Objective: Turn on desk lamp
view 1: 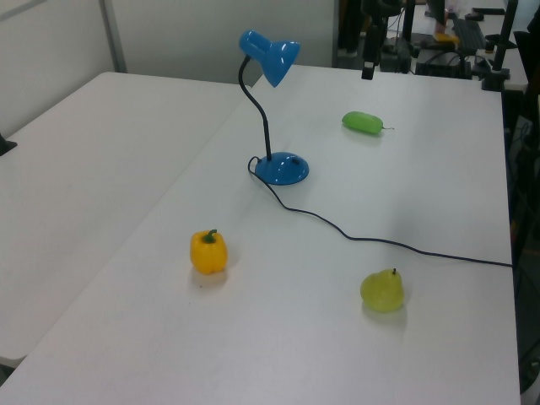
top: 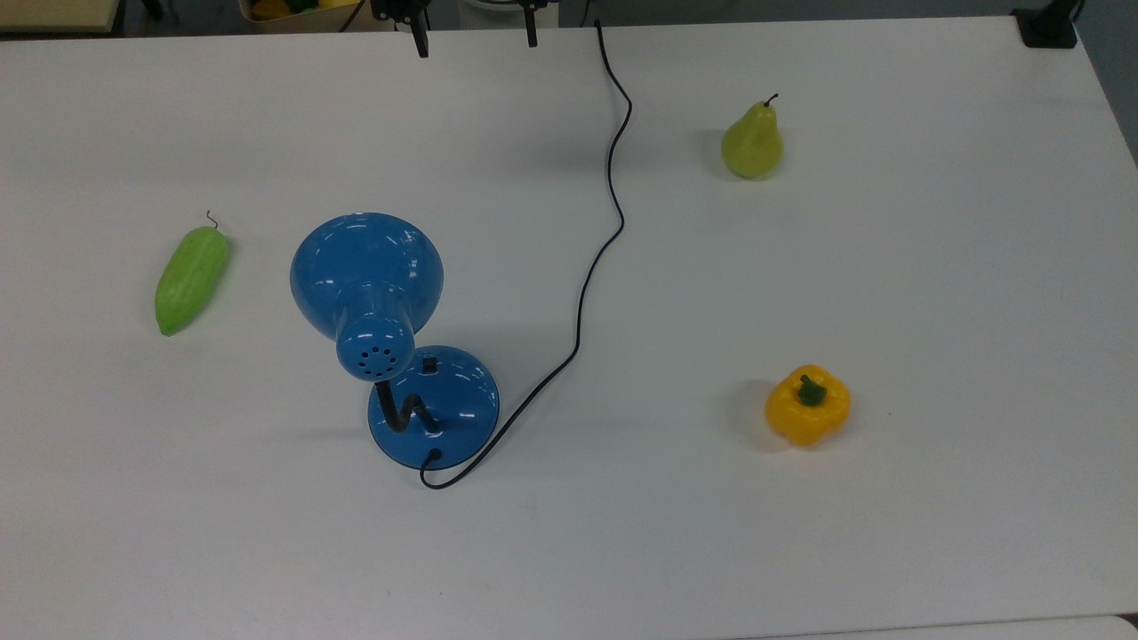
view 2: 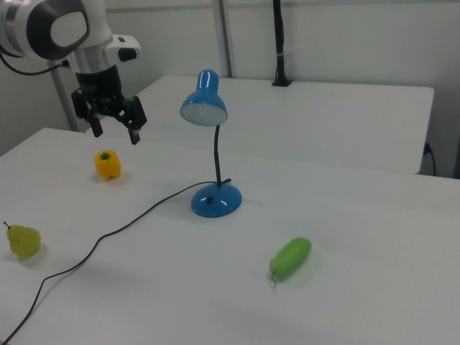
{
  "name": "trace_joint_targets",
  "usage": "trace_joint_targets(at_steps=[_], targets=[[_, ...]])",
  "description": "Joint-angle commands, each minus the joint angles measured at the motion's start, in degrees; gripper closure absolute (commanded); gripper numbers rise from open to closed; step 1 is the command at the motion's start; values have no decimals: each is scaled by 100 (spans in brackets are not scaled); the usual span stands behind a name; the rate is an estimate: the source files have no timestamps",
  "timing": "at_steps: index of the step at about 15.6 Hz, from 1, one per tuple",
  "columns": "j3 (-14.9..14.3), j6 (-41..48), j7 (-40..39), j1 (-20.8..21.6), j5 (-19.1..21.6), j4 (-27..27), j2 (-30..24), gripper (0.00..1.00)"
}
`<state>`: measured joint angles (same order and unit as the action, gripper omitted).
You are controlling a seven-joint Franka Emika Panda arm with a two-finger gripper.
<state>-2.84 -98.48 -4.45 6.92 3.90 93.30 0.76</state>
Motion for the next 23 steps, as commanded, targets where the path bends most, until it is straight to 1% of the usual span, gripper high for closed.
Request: trace_joint_targets(at_steps=[1, 3, 6, 7, 9, 10, 11, 15, 19, 23], targets=[[2, -5, -135, 29, -56, 48, -59, 0], [2, -5, -152, 20, -47, 48, -59, 16], [2, -14, -152, 20, -47, 48, -59, 57], [2, -14, -152, 20, -47, 57, -59, 69], [2, -31, -143, 20, -30, 57, -50, 82], [2, -31, -135, 29, -12, 66, -41, 90], [2, -31, -126, 29, 14, 74, -50, 99], [11, 48, -100, 38, 14, 101, -50, 100], [11, -40, -126, 29, 14, 311, -24, 100], [11, -241, -161, 29, -100, 505, 187, 100]])
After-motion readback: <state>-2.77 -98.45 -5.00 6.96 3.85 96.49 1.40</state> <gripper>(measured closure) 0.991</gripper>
